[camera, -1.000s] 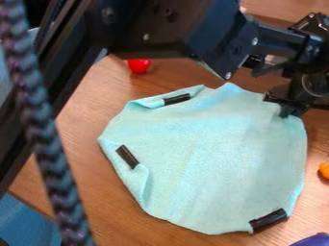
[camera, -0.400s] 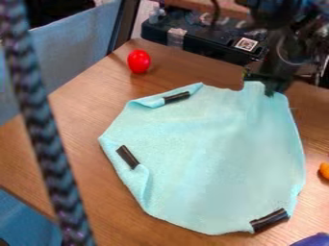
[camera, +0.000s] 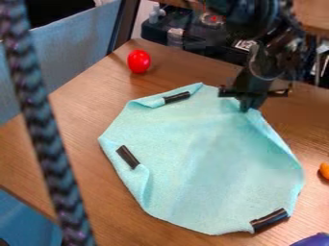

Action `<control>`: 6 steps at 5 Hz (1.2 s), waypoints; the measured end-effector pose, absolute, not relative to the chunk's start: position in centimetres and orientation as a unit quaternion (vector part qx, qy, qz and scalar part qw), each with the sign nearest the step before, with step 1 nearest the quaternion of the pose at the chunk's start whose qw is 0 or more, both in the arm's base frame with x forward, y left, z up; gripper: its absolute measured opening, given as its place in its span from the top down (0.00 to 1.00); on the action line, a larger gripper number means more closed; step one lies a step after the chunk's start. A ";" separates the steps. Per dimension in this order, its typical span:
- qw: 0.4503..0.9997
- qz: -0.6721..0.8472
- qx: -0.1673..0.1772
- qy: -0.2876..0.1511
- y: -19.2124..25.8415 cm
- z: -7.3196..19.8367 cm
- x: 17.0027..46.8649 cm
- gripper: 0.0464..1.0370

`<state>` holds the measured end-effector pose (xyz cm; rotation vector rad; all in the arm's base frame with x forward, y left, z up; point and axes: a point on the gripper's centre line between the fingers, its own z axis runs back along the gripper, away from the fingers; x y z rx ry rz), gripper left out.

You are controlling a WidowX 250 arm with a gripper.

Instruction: Fold the cloth from right to left

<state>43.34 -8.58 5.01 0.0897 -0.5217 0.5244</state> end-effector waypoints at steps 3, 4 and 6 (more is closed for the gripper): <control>0.919 0.285 0.006 -0.272 -4.4 7.7 38.4 0.99; 0.914 0.301 0.007 -0.273 -2.1 7.7 36.8 0.99; 0.913 0.317 0.019 -0.256 1.1 6.4 33.4 0.99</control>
